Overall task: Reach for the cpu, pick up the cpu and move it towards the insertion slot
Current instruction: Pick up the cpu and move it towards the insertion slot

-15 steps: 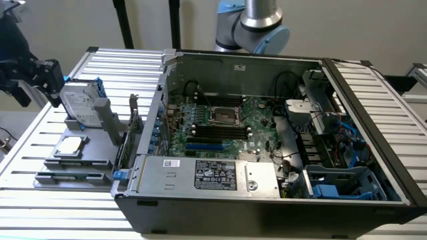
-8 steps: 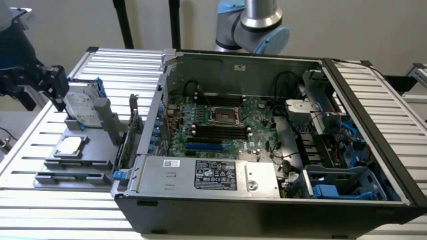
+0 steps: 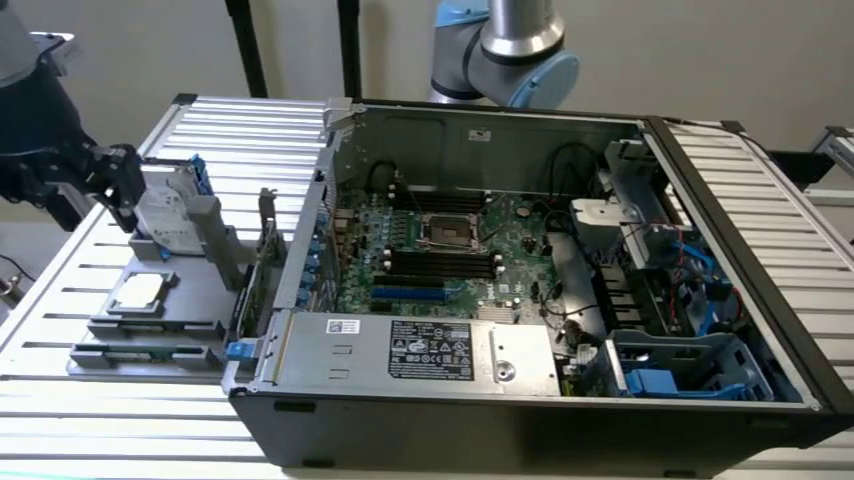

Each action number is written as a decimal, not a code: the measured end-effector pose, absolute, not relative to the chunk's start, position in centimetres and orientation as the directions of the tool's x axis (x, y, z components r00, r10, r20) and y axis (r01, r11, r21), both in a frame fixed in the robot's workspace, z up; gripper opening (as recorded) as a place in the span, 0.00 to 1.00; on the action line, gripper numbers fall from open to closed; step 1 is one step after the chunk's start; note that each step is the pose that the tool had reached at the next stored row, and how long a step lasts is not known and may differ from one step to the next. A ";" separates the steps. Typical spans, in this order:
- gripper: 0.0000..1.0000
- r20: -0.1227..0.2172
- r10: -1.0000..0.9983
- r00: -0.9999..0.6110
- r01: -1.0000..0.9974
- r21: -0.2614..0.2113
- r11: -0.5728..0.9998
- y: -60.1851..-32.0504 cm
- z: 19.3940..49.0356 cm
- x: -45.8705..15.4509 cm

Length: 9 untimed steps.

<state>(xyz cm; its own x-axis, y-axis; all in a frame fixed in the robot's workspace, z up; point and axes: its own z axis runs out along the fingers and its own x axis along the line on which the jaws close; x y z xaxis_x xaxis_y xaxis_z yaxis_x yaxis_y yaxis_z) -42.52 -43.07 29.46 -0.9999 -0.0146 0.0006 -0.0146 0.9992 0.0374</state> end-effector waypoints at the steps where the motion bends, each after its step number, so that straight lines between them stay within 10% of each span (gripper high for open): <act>1: 0.65 0.000 -0.011 -1.000 -0.011 0.037 0.999 -43.1 29.3 -42.5; 9: 0.65 0.000 0.004 -1.000 0.004 0.037 0.999 -43.1 27.8 -42.5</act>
